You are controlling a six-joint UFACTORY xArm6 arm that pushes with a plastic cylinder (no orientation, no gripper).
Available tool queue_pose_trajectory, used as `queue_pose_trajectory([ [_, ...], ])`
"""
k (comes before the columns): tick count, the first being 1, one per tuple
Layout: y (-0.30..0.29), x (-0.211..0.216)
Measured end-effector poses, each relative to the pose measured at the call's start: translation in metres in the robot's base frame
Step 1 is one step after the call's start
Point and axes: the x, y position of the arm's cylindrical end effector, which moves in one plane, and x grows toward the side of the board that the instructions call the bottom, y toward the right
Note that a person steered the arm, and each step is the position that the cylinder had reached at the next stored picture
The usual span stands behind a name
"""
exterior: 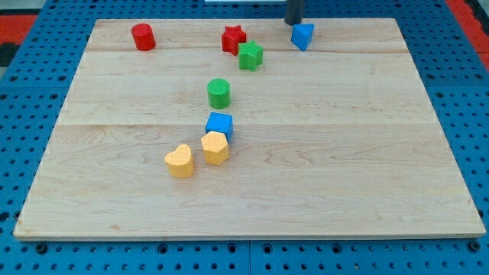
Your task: Move the arm away from the blue triangle
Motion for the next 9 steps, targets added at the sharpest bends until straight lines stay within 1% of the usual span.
queue_pose_trajectory([
  [1, 0.01, 0.02],
  [4, 0.016, -0.001],
  [9, 0.012, 0.001],
])
